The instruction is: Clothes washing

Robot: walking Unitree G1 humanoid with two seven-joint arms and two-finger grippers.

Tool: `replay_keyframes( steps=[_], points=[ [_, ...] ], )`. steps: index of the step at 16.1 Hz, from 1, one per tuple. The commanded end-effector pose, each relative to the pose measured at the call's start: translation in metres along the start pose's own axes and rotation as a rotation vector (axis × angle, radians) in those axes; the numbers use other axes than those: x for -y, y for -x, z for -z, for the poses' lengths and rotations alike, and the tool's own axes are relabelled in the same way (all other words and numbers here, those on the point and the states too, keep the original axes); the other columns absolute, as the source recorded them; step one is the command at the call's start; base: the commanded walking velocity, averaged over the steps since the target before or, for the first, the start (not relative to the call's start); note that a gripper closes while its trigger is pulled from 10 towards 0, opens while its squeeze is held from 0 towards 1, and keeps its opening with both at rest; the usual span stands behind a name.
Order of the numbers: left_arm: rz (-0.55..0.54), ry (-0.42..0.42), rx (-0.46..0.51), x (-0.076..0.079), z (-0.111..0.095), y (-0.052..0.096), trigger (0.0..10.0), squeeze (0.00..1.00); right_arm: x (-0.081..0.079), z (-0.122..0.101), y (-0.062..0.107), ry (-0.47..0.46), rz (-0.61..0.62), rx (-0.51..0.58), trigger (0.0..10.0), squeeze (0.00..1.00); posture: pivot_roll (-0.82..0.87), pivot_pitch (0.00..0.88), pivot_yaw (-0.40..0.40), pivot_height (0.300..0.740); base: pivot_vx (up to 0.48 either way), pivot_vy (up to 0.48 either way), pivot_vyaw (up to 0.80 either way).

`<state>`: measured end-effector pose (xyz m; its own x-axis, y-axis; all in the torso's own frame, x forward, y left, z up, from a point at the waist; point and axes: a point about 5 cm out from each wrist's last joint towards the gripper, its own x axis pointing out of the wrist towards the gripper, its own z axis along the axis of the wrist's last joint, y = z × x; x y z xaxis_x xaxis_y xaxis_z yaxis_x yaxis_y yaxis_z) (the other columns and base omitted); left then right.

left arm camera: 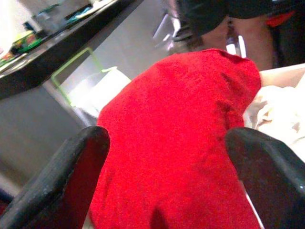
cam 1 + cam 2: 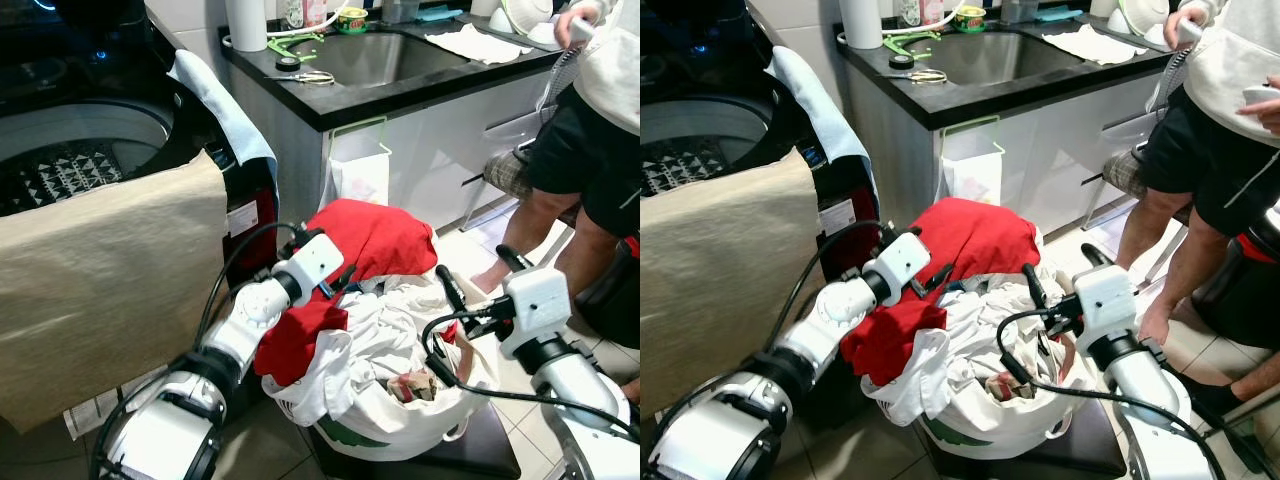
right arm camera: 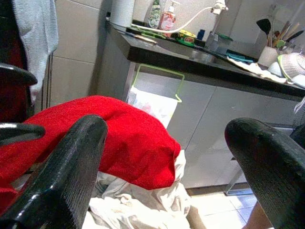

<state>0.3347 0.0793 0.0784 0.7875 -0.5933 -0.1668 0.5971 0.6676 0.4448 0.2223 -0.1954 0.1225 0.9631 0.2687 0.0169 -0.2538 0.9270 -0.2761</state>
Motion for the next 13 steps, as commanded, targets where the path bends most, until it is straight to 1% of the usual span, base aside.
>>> replay_keyframes(
  steps=[1, 2, 3, 5, 6, 8, 10, 12, 13],
  points=[
    [-0.067, 0.004, 0.021, -0.012, -0.005, -0.001, 10.0, 0.00, 0.002, 0.013, 0.009, 0.031, 0.001, -0.038, 10.0, 0.00, -0.12, 0.000, -0.009, 0.740, 0.000, 0.000, 0.00],
    [-0.088, 0.004, 0.026, -0.017, -0.007, -0.001, 10.0, 0.00, 0.001, 0.020, 0.013, 0.032, 0.005, -0.050, 10.0, 0.00, -0.11, 0.000, -0.007, 0.740, 0.000, 0.000, 0.00],
    [-0.108, 0.008, 0.035, -0.024, -0.010, -0.001, 10.0, 0.00, -0.001, 0.028, 0.010, 0.015, 0.026, -0.058, 10.0, 0.00, -0.10, 0.000, -0.003, 0.740, 0.000, 0.000, 0.00],
    [-0.133, -0.003, 0.034, -0.031, -0.010, 0.001, 10.0, 0.00, -0.002, 0.033, -0.007, -0.032, 0.063, -0.058, 10.0, 0.00, -0.08, 0.000, 0.001, 0.740, 0.000, 0.000, 0.00],
    [-0.139, -0.014, 0.030, -0.033, -0.010, 0.001, 10.0, 0.00, -0.004, 0.033, -0.010, -0.028, 0.054, -0.053, 10.0, 0.00, -0.07, 0.000, 0.000, 0.740, 0.000, 0.000, 0.00],
    [-0.149, -0.023, 0.034, -0.037, -0.011, 0.002, 10.0, 0.00, -0.006, 0.029, -0.019, -0.045, 0.051, -0.026, 10.0, 0.00, -0.06, 0.000, -0.004, 0.740, 0.000, 0.000, 0.00],
    [-0.151, -0.027, 0.038, -0.035, -0.010, 0.003, 10.0, 0.00, -0.006, 0.005, -0.035, -0.075, 0.062, 0.060, 10.0, 0.00, -0.05, 0.000, -0.004, 0.740, 0.000, 0.000, 0.00],
    [-0.149, -0.026, 0.042, -0.033, -0.010, 0.003, 10.0, 0.00, -0.007, -0.002, -0.044, -0.084, 0.066, 0.091, 10.0, 0.00, -0.05, 0.000, -0.005, 0.740, 0.000, 0.000, 0.00],
    [-0.154, -0.020, 0.042, -0.031, -0.010, 0.002, 10.0, 0.00, -0.007, 0.002, -0.063, -0.104, 0.073, 0.089, 10.0, 0.00, -0.04, 0.000, 0.004, 0.740, 0.000, 0.000, 0.00]
  ],
)
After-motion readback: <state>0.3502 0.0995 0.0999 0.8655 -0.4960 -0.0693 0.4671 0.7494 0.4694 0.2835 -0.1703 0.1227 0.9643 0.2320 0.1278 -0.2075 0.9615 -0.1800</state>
